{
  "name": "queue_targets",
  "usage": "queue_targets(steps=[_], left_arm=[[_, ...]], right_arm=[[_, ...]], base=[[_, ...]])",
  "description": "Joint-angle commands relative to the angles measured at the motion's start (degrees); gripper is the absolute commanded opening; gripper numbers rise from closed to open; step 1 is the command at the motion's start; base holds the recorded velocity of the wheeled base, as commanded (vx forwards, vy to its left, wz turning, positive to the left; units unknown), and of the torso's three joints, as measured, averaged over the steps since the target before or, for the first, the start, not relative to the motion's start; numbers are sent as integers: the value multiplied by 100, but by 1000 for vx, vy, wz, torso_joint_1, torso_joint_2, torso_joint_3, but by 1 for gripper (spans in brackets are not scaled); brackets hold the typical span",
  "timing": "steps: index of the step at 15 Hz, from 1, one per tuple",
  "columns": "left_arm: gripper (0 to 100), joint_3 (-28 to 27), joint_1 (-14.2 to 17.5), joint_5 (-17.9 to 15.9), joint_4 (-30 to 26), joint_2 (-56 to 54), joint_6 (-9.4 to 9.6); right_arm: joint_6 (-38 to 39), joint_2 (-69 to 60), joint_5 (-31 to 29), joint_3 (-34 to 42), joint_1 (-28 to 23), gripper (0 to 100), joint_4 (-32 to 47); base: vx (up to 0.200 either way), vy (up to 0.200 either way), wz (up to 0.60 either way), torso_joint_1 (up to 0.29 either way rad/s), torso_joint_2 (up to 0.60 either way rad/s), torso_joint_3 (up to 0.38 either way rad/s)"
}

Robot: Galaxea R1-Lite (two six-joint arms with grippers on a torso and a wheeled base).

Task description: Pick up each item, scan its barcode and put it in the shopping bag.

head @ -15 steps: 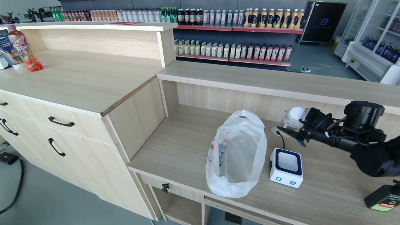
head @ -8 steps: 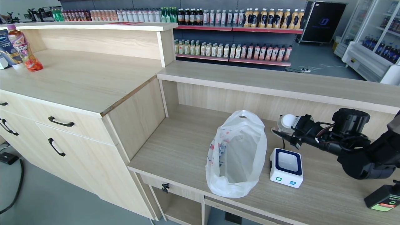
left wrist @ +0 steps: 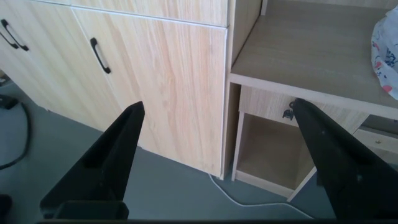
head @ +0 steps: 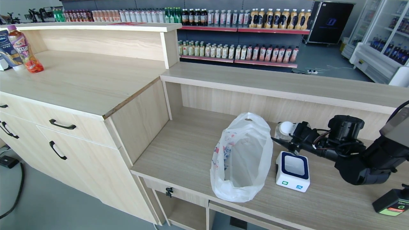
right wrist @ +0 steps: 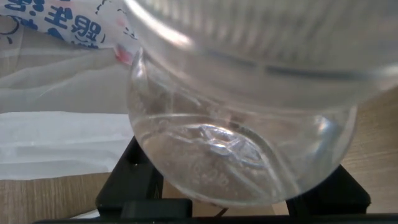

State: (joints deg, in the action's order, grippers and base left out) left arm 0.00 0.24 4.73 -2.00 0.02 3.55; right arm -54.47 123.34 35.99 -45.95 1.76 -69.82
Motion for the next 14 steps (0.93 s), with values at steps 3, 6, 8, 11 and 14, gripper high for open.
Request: queue_targets(steps=[3, 6, 8, 11, 14], left_arm=[[100, 0, 2, 2, -2, -2, -3], [100, 0, 2, 2, -2, -2, -3], [100, 0, 2, 2, -2, -2, -3], [100, 0, 2, 2, -2, -2, -3], [100, 0, 2, 2, -2, -2, -3]], right_arm=[[6, 49, 5, -11, 35, 0, 3], [41, 41, 14, -2, 35, 0, 3], [50, 41, 14, 16, 35, 0, 3], [50, 85, 22, 33, 44, 0, 3], [41, 85, 22, 33, 88, 0, 3]], base=[[0, 0, 0, 0, 0, 0], [0, 0, 0, 0, 0, 0], [0, 0, 0, 0, 0, 0], [0, 0, 0, 0, 0, 0], [0, 0, 0, 0, 0, 0]])
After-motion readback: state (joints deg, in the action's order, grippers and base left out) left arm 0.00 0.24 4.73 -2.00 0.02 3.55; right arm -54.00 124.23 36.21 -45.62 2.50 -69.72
